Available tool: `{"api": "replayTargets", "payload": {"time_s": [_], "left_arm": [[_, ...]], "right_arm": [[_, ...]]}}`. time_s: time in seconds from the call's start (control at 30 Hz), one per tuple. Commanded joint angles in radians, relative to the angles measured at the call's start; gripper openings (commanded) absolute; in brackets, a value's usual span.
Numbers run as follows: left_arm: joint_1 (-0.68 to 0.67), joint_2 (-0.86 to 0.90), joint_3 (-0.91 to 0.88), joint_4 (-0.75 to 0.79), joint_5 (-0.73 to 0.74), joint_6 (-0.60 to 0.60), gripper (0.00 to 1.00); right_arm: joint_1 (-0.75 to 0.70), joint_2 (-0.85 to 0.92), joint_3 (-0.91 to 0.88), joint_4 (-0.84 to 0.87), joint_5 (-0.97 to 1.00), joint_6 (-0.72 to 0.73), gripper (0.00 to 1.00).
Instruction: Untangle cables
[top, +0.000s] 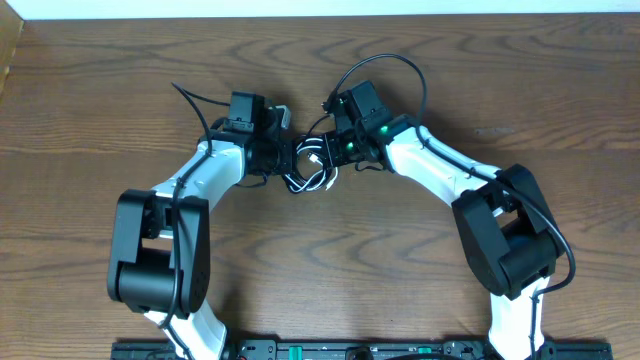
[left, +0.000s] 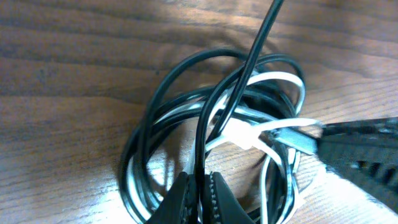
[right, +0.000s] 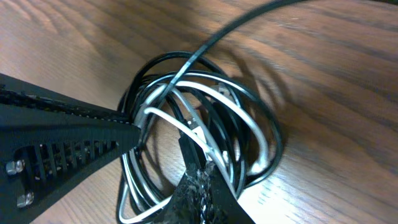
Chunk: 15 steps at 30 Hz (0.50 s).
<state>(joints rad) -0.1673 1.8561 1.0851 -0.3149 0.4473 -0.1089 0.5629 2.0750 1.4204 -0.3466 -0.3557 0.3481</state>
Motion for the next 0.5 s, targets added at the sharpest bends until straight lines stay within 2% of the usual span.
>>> {"api": "replayTargets", "payload": {"time_s": [0.0, 0.3, 0.47], "left_arm": [[0.002, -0.044, -0.006, -0.005, 0.04, 0.031, 0.08], [0.002, -0.044, -0.006, -0.005, 0.039, 0.03, 0.08], [0.005, -0.044, -0.006, -0.007, 0.039, 0.03, 0.09]], "right_arm": [[0.021, 0.024, 0.016, 0.016, -0.01, -0.005, 0.01], [0.044, 0.084, 0.016, 0.089, -0.034, -0.006, 0.01], [0.053, 0.09, 0.016, 0.136, -0.1, -0.062, 0.01]]}}
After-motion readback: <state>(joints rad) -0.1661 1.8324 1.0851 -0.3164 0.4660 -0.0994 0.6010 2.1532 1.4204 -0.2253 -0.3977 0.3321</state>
